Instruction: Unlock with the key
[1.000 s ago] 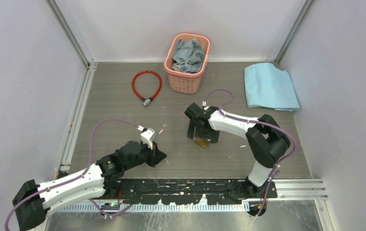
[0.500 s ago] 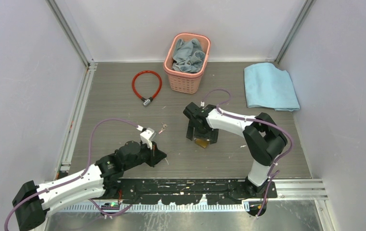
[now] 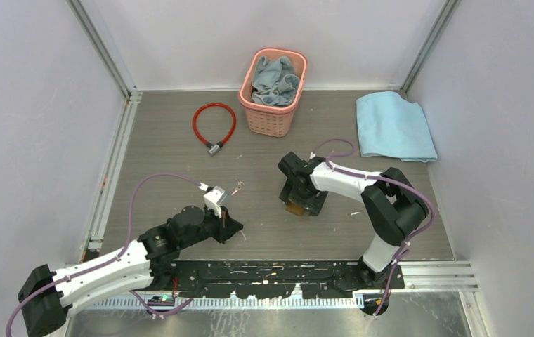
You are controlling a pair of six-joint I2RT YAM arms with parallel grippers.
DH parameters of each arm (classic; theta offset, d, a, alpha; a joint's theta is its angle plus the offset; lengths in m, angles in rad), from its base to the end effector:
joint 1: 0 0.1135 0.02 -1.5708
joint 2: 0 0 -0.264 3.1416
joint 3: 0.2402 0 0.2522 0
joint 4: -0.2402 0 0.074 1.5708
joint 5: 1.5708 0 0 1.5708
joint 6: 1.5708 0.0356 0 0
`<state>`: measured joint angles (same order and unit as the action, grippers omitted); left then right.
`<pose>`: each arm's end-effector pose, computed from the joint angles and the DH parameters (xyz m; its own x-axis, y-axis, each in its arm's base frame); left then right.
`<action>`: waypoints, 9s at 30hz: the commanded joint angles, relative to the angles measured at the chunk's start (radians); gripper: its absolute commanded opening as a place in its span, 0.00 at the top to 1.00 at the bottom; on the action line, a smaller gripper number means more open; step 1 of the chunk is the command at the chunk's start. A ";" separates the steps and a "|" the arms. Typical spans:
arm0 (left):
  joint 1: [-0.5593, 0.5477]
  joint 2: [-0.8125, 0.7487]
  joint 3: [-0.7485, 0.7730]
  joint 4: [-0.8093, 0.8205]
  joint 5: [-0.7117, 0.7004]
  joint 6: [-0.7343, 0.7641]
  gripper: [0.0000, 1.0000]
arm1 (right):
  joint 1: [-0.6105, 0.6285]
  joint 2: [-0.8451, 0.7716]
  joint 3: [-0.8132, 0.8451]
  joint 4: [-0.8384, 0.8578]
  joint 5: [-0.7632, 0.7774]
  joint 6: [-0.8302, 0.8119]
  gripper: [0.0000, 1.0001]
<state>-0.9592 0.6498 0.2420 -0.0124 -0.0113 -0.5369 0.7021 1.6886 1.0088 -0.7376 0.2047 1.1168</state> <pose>0.0914 -0.1296 0.1864 -0.6170 -0.0110 -0.7869 0.5786 0.6714 -0.4630 0.2306 0.1856 0.1608 -0.8779 0.4100 -0.2476 0.4112 0.9102 0.0492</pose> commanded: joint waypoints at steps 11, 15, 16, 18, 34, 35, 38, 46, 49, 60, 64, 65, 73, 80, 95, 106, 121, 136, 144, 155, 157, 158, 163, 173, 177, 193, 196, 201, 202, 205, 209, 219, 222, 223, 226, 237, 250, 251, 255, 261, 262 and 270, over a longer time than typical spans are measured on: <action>0.002 -0.010 0.003 0.042 -0.010 0.020 1.00 | -0.063 0.008 0.029 0.006 -0.108 0.017 0.13; 0.002 -0.013 0.003 0.040 -0.012 0.020 1.00 | -0.080 0.026 0.054 -0.020 -0.144 -0.002 0.13; 0.002 -0.014 0.003 0.039 -0.011 0.021 1.00 | -0.083 0.030 0.060 -0.028 -0.150 -0.006 0.13; 0.002 -0.016 0.003 0.037 -0.013 0.022 1.00 | -0.089 0.038 0.079 -0.042 -0.164 -0.012 0.13; 0.002 -0.033 0.003 0.029 -0.015 0.023 1.00 | -0.123 0.125 0.165 -0.135 -0.235 -0.029 0.16; 0.002 -0.034 0.003 0.028 -0.015 0.023 1.00 | -0.126 0.126 0.163 -0.135 -0.237 -0.028 0.16; 0.001 -0.038 0.003 0.026 -0.015 0.024 1.00 | -0.130 0.131 0.167 -0.146 -0.234 -0.030 0.18; 0.003 -0.040 0.003 0.024 -0.019 0.023 1.00 | -0.130 0.132 0.121 -0.117 -0.245 -0.024 0.24; 0.002 -0.037 0.003 0.025 -0.018 0.023 1.00 | -0.130 0.132 0.098 -0.087 -0.256 -0.020 0.26; 0.002 -0.026 0.003 0.029 -0.016 0.022 1.00 | -0.143 0.137 0.088 -0.059 -0.259 -0.033 0.59; 0.002 -0.025 0.003 0.030 -0.016 0.020 1.00 | -0.144 0.111 0.086 -0.050 -0.269 -0.038 0.77; 0.002 -0.023 0.003 0.032 -0.015 0.019 1.00 | -0.144 0.103 0.086 -0.050 -0.269 -0.039 0.82; 0.002 -0.047 0.008 0.026 -0.009 -0.002 1.00 | -0.144 -0.002 0.097 -0.064 -0.256 -0.054 0.99; 0.002 -0.064 0.039 0.016 -0.006 -0.011 1.00 | -0.144 -0.148 0.084 -0.064 -0.232 -0.025 0.99; 0.003 -0.015 0.128 0.055 0.007 -0.038 1.00 | -0.149 -0.480 -0.092 0.220 -0.260 0.113 0.99; 0.002 0.043 0.147 0.111 0.037 -0.056 1.00 | -0.185 -0.498 -0.015 0.079 -0.241 0.126 0.99; 0.002 0.130 0.276 0.173 0.063 -0.096 1.00 | -0.185 -0.497 0.129 -0.061 -0.184 0.264 0.99; 0.000 0.288 0.352 0.310 0.099 -0.135 1.00 | -0.174 -0.613 0.062 -0.050 -0.178 0.596 0.99; -0.011 0.398 0.391 0.377 0.126 -0.147 1.00 | -0.119 -0.582 0.121 -0.096 -0.137 0.552 0.99; -0.024 0.458 0.413 0.391 0.120 -0.158 1.00 | -0.023 -0.544 0.123 -0.062 -0.117 0.513 0.99; -0.024 0.462 0.413 0.391 0.114 -0.156 1.00 | -0.013 -0.536 0.124 -0.062 -0.117 0.515 0.99; -0.024 0.463 0.413 0.391 0.112 -0.155 1.00 | -0.008 -0.534 0.126 -0.062 -0.115 0.517 0.99; -0.024 0.454 0.391 0.420 0.101 -0.155 1.00 | 0.009 -0.531 0.127 -0.063 -0.101 0.524 0.99; -0.024 0.436 0.368 0.412 0.081 -0.165 1.00 | 0.009 -0.537 0.134 -0.073 -0.082 0.542 0.99; -0.024 0.448 0.371 0.385 0.067 -0.169 1.00 | 0.009 -0.540 0.138 -0.077 -0.081 0.552 0.99; -0.024 0.481 0.366 0.400 0.048 -0.173 1.00 | 0.020 -0.547 0.133 -0.071 -0.091 0.551 0.99; -0.024 0.483 0.364 0.404 0.046 -0.173 1.00 | 0.022 -0.547 0.130 -0.069 -0.092 0.549 0.99; -0.024 0.488 0.366 0.407 0.042 -0.173 1.00 | 0.026 -0.548 0.128 -0.061 -0.097 0.546 0.99; -0.024 0.488 0.366 0.406 0.040 -0.173 1.00 | 0.027 -0.547 0.128 -0.060 -0.097 0.546 0.99; -0.024 0.486 0.364 0.411 0.035 -0.173 1.00 | 0.029 -0.547 0.124 -0.055 -0.099 0.545 0.99; -0.024 0.485 0.364 0.414 0.030 -0.173 1.00 | 0.030 -0.547 0.122 -0.049 -0.105 0.543 0.99; -0.024 0.475 0.359 0.426 0.032 -0.173 1.00 | 0.033 -0.547 0.108 -0.037 -0.099 0.539 0.99; -0.024 0.463 0.362 0.419 0.025 -0.171 1.00 | 0.033 -0.549 0.102 -0.034 -0.100 0.536 0.99; -0.024 0.460 0.364 0.416 0.025 -0.169 1.00 | 0.034 -0.550 0.100 -0.033 -0.100 0.536 0.99; -0.024 0.461 0.364 0.407 0.018 -0.165 1.00 | 0.034 -0.554 0.100 -0.030 -0.099 0.534 0.99; -0.023 0.445 0.359 0.409 0.019 -0.161 1.00 | 0.034 -0.558 0.086 -0.027 -0.093 0.527 0.99; -0.024 0.451 0.360 0.391 -0.016 -0.161 1.00 | 0.036 -0.567 0.080 -0.018 -0.088 0.531 0.99; -0.024 0.454 0.360 0.393 -0.014 -0.163 1.00 | 0.036 -0.568 0.080 -0.015 -0.088 0.533 0.99; -0.024 0.469 0.355 0.409 0.000 -0.170 1.00 | 0.035 -0.571 0.085 -0.008 -0.084 0.538 0.99; -0.024 0.465 0.349 0.419 0.005 -0.173 1.00 | 0.035 -0.567 0.076 -0.004 -0.089 0.539 0.99; -0.024 0.466 0.348 0.420 0.005 -0.173 1.00 | 0.035 -0.565 0.073 -0.001 -0.089 0.540 0.99; -0.024 0.477 0.348 0.435 0.007 -0.179 1.00 | 0.037 -0.554 0.074 0.006 -0.090 0.541 0.99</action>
<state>-0.9806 1.1259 0.5873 0.3424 0.0006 -0.7074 0.7315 1.1603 1.0611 -0.8154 0.0986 1.6447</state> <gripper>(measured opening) 0.021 0.653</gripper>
